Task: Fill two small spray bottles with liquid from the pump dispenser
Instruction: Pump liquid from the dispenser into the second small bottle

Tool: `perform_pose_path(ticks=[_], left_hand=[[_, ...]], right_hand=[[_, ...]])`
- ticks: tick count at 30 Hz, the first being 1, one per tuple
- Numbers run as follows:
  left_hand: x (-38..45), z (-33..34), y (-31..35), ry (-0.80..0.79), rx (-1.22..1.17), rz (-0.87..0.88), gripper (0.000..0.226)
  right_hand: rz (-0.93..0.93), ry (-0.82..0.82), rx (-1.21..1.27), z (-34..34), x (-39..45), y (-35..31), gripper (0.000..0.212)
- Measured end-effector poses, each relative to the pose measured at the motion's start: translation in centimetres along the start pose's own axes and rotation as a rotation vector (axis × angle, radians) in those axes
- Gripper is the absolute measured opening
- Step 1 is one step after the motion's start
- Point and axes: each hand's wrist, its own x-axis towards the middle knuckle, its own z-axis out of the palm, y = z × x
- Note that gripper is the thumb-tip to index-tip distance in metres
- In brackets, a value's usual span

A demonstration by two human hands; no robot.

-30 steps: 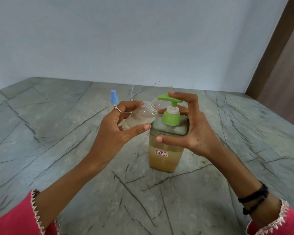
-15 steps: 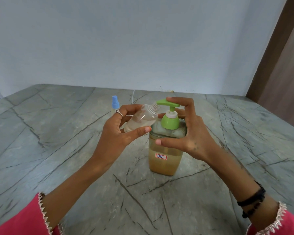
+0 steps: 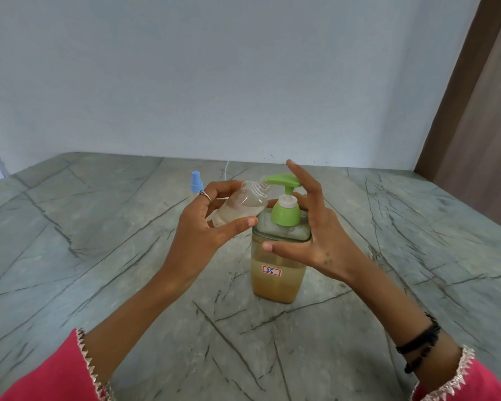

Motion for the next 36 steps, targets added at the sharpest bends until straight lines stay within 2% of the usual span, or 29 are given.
perform_pose_path(ticks=[6,13,16,20,27,36], left_hand=[[-0.1,0.1,0.2,0.002,-0.015,-0.007,0.044],[-0.1,0.0,0.3,0.002,-0.007,-0.003,0.043],[-0.1,0.0,0.3,-0.002,0.013,0.000,0.044],[-0.2,-0.2,0.1,-0.006,0.029,-0.004,0.044],[0.1,-0.5,-0.2,-0.010,0.059,0.015,0.044],[0.0,-0.5,-0.3,-0.016,0.046,0.014,0.046]], right_hand=[[0.042,-0.060,0.006,-0.5,-0.1,0.0,0.118],[0.067,-0.204,-0.057,-1.8,0.7,-0.6,0.112],[0.058,-0.176,-0.072,-1.7,0.8,-0.8,0.103],[0.037,-0.050,-0.079,-1.2,0.7,-0.8,0.094],[0.030,0.001,-0.030,-0.5,0.7,-1.0,0.085],[-0.049,-0.038,-0.032,-0.2,-0.2,0.2,0.095]])
